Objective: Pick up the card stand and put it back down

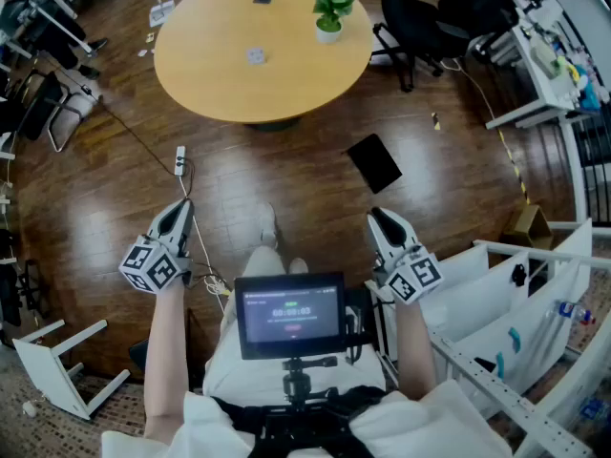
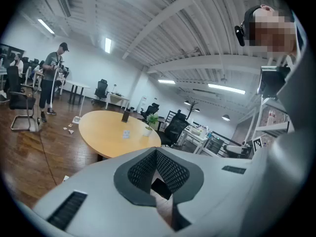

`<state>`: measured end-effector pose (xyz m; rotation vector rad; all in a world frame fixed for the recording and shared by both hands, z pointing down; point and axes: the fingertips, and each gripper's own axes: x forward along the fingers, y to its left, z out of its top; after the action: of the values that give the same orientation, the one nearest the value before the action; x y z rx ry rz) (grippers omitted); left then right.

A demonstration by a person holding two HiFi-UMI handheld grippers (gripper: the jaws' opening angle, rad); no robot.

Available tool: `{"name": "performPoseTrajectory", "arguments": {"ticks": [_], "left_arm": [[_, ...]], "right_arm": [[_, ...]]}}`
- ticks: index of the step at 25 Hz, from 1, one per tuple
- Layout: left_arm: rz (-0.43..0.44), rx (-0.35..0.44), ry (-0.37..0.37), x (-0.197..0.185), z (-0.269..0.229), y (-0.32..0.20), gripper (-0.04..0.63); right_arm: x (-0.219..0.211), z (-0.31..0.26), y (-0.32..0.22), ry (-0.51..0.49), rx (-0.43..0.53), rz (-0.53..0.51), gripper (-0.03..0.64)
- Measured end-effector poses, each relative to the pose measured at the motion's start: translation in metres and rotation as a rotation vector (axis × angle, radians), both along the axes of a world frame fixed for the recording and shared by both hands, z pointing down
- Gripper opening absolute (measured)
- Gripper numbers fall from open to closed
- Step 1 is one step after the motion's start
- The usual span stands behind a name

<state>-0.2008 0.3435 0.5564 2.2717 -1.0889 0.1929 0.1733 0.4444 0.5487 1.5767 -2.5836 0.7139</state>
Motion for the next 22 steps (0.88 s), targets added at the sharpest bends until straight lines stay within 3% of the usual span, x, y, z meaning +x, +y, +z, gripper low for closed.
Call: {"name": "performPoseTrajectory", "arguments": {"ticks": [7, 22], "left_arm": [[-0.028, 0.019, -0.008, -0.043, 0.004, -0.104, -0.006], [0.101, 0.018, 0.024, -0.028, 0.013, -0.22, -0.006]], "right_arm": [[-0.025, 0.006, -0.098, 0.048, 0.009, -0.029, 0.077], [-0.083, -0.005, -0.242, 0.109, 0.024, -0.074, 0.077]]}}
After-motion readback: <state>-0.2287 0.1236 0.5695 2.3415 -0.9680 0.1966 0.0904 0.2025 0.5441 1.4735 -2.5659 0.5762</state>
